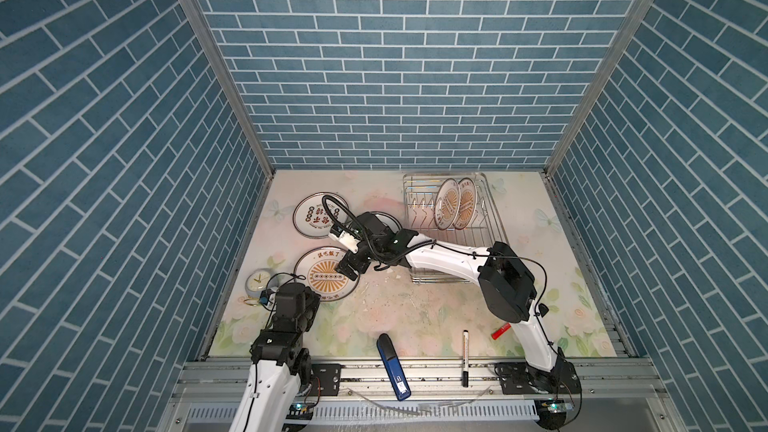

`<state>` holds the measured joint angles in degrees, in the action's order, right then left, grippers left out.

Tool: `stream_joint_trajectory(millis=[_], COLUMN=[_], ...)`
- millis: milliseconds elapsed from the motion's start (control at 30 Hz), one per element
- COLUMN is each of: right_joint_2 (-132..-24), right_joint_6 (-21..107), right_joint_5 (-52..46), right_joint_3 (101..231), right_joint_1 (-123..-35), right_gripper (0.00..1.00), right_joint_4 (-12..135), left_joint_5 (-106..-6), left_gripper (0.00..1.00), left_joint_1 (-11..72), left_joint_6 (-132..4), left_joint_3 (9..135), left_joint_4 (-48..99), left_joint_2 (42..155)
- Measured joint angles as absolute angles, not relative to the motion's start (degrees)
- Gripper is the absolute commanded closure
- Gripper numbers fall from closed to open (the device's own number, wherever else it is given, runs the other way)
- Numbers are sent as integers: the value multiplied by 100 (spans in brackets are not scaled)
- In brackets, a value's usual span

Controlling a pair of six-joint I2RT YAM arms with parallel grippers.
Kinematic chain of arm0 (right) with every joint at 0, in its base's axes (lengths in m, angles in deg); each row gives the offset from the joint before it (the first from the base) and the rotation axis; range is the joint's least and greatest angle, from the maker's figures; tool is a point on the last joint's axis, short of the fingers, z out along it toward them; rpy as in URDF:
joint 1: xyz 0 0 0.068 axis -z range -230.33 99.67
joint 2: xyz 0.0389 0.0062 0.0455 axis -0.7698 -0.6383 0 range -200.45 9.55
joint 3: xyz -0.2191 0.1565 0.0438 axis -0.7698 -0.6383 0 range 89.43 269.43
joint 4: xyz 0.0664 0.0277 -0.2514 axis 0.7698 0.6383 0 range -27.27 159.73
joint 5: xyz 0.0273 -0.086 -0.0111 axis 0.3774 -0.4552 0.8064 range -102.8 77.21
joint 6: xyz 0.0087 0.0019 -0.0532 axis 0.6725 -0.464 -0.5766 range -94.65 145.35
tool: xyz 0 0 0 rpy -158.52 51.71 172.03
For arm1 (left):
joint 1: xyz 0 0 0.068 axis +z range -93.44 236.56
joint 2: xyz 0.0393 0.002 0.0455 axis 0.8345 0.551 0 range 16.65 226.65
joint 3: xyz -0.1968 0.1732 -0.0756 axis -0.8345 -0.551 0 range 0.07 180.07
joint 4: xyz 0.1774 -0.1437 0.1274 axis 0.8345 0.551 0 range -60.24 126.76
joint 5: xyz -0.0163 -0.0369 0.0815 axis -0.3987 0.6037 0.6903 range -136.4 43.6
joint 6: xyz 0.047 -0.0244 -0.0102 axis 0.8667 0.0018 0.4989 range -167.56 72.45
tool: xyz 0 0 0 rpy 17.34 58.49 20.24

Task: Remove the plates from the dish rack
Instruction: 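Lower the orange-sunburst plate flat onto the table with the left gripper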

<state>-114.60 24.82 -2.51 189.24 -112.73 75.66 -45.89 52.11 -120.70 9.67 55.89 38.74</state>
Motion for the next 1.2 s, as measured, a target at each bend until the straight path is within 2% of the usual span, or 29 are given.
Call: stream_joint_trajectory(millis=[133, 200, 467, 567, 633, 767, 867, 1000, 1133, 1200], right_joint_2=[-11476, -11476, -11478, -11478, -11508, -11668, -11705, -11714, -11714, -11714], right_joint_6=[2482, 2480, 2482, 2480, 2480, 2480, 2477, 2410, 2375, 2361], right_joint_5=[-253, -255, -288, -295, -297, -295, -297, -315, -330, -349], right_joint_3=[18922, 18924, 18924, 18924, 18974, 19142, 19142, 19142, 19142, 19142], right_joint_1=[-11275, -11279, -11303, -11307, -11310, -11318, -11338, -11356, -11362, -11362], right_gripper=[1, 1, 1, 1, 1, 1, 1, 1, 1, 1], right_joint_4=[7570, 7577, 7584, 7584, 7627, 7656, 7732, 7778, 7782, 7782], left_joint_5=[-4602, -4598, -4600, -4624, -4604, -4582, -4580, -4567, -4504, -4440], left_gripper=[89, 81, 80, 77, 68, 66, 56, 54, 34, 28], left_joint_1=[5224, 5235, 5303, 5312, 5318, 5323, 5323, 5327, 5327, 5327], left_joint_6=[-12070, -12068, -12031, -12031, -12031, -12000, -11991, -11980, -11906, -11871], left_joint_3=[954, 928, 834, 834, 834, 836, 836, 836, 843, 865], left_joint_4=[5593, 5602, 5663, 5661, 5659, 5666, 5661, 5657, 5694, 5803], left_joint_2=[3871, 3865, 3913, 3834, 3756, 3753, 3784, 3795, 3780, 3727])
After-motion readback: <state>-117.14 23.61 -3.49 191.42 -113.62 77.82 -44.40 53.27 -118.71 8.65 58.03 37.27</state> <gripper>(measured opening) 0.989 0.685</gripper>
